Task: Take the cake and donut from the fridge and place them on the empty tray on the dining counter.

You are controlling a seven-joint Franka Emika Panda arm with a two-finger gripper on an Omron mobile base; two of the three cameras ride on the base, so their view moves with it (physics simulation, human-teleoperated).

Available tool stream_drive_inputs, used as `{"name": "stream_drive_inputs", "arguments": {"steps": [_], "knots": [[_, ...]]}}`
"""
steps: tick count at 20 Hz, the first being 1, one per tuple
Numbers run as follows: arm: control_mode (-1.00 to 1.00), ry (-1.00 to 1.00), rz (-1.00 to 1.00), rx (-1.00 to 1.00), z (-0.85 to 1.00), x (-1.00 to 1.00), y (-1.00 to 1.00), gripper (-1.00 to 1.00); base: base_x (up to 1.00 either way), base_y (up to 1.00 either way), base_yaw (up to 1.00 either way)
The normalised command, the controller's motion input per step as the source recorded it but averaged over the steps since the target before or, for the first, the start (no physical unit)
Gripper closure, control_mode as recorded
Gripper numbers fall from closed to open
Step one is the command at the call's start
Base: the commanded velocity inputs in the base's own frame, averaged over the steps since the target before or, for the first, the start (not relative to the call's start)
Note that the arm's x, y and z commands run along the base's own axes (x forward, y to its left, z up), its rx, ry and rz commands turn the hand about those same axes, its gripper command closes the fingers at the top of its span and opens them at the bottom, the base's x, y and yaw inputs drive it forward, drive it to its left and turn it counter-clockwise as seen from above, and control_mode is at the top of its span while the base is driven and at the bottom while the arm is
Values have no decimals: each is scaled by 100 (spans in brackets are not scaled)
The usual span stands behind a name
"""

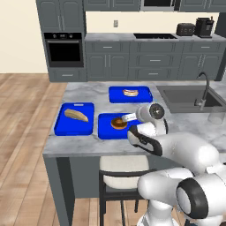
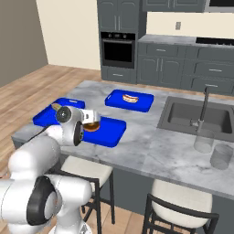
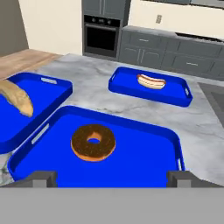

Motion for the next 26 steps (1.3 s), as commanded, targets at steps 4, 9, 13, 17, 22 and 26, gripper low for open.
{"name": "stream_drive_inputs", "arguments": {"steps": [4, 9, 13, 17, 22, 26], "knots": [[-100, -20, 0, -5, 100, -78, -30, -100, 0, 0, 0], [-100, -13, 0, -3, 100, -69, -18, -100, 0, 0, 0], [-100, -1, 0, 0, 100, -63, -17, -100, 0, 0, 0], [-100, 3, 0, 0, 100, -63, -19, -100, 0, 0, 0], [-100, 22, 0, 0, 100, -86, -16, -100, 0, 0, 0], [-100, 19, 0, 0, 48, -100, -3, -100, 0, 0, 0]]}}
